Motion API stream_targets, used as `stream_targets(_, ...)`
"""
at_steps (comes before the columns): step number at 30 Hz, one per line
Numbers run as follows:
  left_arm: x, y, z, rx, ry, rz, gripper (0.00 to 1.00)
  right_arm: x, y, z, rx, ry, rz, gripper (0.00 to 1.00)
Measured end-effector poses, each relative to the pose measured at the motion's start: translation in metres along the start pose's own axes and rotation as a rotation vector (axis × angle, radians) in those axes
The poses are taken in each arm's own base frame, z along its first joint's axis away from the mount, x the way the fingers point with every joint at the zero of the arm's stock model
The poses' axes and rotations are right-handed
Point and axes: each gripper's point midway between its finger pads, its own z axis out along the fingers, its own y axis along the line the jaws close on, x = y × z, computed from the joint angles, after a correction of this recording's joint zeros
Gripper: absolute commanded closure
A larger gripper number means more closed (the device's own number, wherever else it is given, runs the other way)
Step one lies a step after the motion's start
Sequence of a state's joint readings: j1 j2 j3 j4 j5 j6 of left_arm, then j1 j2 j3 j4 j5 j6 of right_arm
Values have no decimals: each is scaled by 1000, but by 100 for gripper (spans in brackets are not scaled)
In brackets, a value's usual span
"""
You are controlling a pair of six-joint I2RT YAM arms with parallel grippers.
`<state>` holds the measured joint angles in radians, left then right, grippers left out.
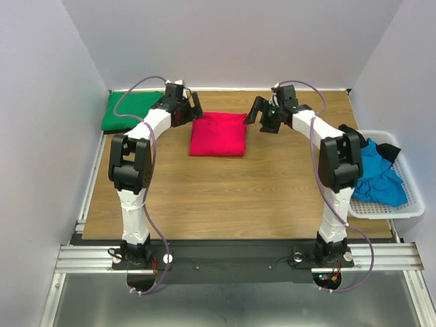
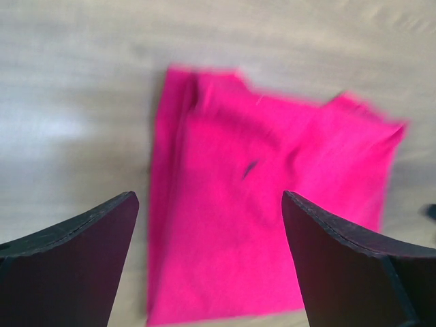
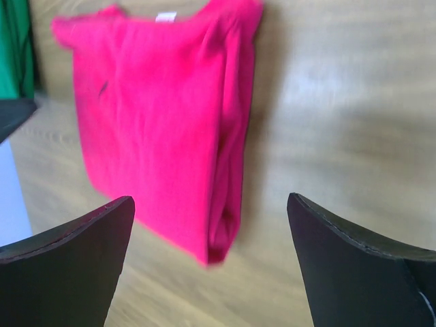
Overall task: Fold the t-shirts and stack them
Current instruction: Fold the tshirt, then neatly place the folded tshirt to the corner
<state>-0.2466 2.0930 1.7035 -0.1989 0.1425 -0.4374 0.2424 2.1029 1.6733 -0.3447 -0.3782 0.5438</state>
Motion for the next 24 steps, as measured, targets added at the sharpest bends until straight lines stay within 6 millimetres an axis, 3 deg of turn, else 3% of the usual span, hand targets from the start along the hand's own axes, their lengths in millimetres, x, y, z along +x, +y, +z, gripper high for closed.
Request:
stream_targets(6,47,26,1,-34,110,83,2,30,8,-61,-6,-9,-49,0)
stream_targets(11,60,37,17,-49,149,128,6,44,15,-103,-15,-59,-75,0)
stream_targets(13,66,41,24,-62,164,148,13,51,15,-118,-15,-74,-82,0)
stream_targets(15,61,36,27,-60,151,168,22,57,18,-133,-19,-94,-89,0)
stream_targets(20,67,29,39,-87,168,207,68,61,20,-162,-13,-169,-104,0)
stream_targets(21,67,26,43,-83,172,214,87,62,19,-167,-9,-181,-105,0)
stream_targets(22,65,23,45,-85,169,214,100,64,19,-171,-7,-190,-107,0)
stream_targets(24,62,19,48,-95,160,234,100,67,18,-177,-6,-204,-110,0)
